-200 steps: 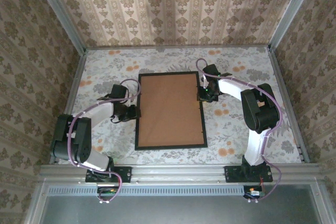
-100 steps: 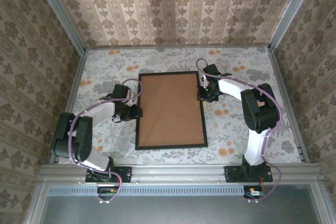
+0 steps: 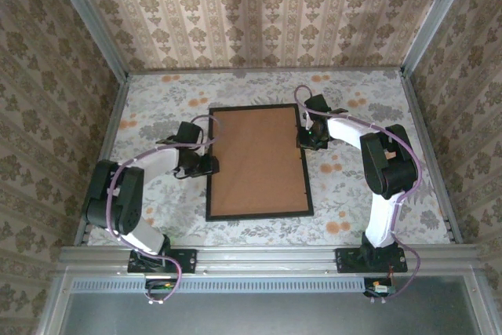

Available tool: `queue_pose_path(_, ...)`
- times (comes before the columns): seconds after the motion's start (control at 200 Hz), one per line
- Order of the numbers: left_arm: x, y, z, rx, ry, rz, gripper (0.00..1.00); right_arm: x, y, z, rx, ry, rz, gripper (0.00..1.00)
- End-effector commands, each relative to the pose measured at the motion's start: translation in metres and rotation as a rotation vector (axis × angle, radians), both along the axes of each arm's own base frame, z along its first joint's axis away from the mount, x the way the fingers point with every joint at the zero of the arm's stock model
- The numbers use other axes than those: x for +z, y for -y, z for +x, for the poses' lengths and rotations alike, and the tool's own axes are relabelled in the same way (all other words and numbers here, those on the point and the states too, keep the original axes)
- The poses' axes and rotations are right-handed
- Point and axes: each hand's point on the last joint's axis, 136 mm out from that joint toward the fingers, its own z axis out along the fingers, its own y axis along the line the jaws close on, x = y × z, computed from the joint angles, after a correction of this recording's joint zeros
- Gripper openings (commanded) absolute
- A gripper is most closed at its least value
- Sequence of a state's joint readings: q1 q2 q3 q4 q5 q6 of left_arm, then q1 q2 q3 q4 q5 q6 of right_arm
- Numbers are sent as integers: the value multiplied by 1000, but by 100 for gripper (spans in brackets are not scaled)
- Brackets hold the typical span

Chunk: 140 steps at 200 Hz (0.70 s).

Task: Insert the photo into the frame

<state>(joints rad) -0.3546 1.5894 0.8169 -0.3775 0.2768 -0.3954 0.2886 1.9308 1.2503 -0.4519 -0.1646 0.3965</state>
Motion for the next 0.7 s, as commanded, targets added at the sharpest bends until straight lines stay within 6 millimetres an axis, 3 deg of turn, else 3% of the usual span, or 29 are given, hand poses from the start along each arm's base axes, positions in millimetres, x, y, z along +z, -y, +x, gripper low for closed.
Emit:
queue_pose_path(0.0,-31,14,-25,-97,-98,25,42,-25,-15,-22,23,-106,29,19)
queue_pose_path(0.26,-37,20,-25,-139,-112,75,47,-24,-15,-22,23,-106,26,19)
queue_pose_path(0.285,-37,28,-30,-171,-112,80,47,-24,-16,-22,26,-104,26,19)
queue_pose_path(0.47,-39,37,-30,-193,-114,86,49,-23,-18,-22,26,-104,27,19)
queue_pose_path(0.695,-33,50,-23,-151,-103,4,51,-23,-18,-22,27,-103,26,19)
